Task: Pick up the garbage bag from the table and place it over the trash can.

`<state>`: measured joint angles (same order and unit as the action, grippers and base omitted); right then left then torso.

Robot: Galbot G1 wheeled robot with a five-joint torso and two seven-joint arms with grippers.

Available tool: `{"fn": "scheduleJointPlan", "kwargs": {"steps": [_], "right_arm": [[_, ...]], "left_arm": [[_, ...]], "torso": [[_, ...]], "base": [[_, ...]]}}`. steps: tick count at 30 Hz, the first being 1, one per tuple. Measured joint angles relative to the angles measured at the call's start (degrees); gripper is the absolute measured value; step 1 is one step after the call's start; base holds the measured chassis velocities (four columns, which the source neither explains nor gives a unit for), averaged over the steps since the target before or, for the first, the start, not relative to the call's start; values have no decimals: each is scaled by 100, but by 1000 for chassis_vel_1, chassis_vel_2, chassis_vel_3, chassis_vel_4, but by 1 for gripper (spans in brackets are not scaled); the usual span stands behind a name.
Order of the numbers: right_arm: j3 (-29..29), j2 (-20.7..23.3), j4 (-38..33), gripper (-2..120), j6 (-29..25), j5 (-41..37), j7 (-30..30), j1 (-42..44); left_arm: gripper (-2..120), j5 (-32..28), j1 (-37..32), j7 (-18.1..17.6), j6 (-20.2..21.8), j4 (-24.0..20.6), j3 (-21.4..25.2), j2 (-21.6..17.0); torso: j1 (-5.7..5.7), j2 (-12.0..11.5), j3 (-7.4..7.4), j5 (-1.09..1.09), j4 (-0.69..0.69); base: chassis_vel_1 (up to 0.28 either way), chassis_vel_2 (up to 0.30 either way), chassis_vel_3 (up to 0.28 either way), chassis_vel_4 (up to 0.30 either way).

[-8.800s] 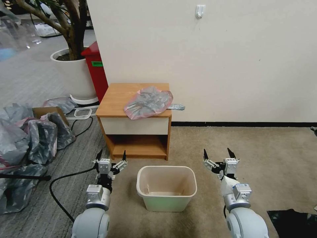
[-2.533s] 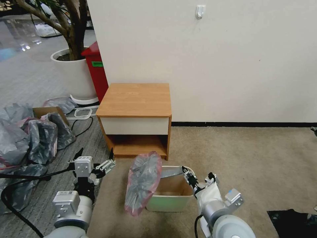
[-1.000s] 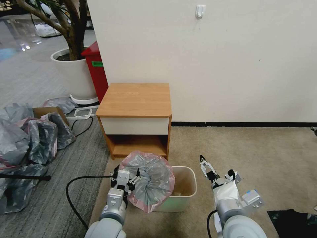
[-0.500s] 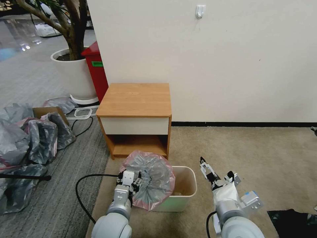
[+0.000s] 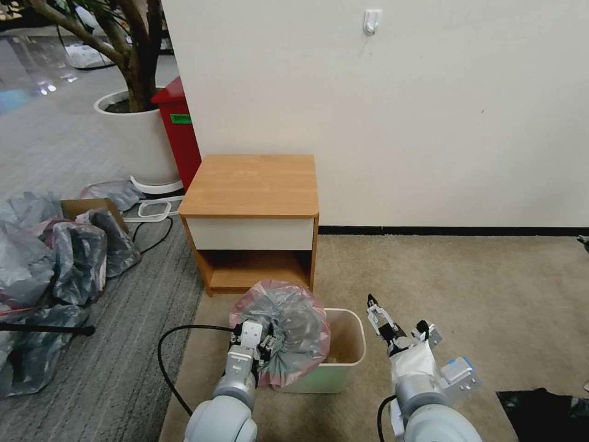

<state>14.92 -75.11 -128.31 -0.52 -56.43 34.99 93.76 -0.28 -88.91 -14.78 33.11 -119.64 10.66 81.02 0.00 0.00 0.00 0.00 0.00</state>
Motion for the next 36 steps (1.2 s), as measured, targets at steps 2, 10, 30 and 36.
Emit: {"fn": "scheduleJointPlan", "kwargs": {"steps": [2,10,30,36], "right_arm": [[12,5,0,100,-5,17,2,6],[10,3,1,100,-11,56,5,15],[63,35,-120,100,241,800,-636,110],[461,226,-453,100,1449,1383,-2391,492]], "left_arm": [[49,-8,25,-89,74,32,-40,26],[39,-455,62,-345,478,-1,-78,60],[9,-867,94,-475,-586,155,-22,21],[8,-552,58,40,-1535,86,107,-44]], "torso": [[0,0,0,0,0],[0,0,0,0,0],[0,0,0,-1,1],[0,0,0,0,0]], "base": [[0,0,0,0],[0,0,0,0],[0,0,0,0],[0,0,0,0]]}}
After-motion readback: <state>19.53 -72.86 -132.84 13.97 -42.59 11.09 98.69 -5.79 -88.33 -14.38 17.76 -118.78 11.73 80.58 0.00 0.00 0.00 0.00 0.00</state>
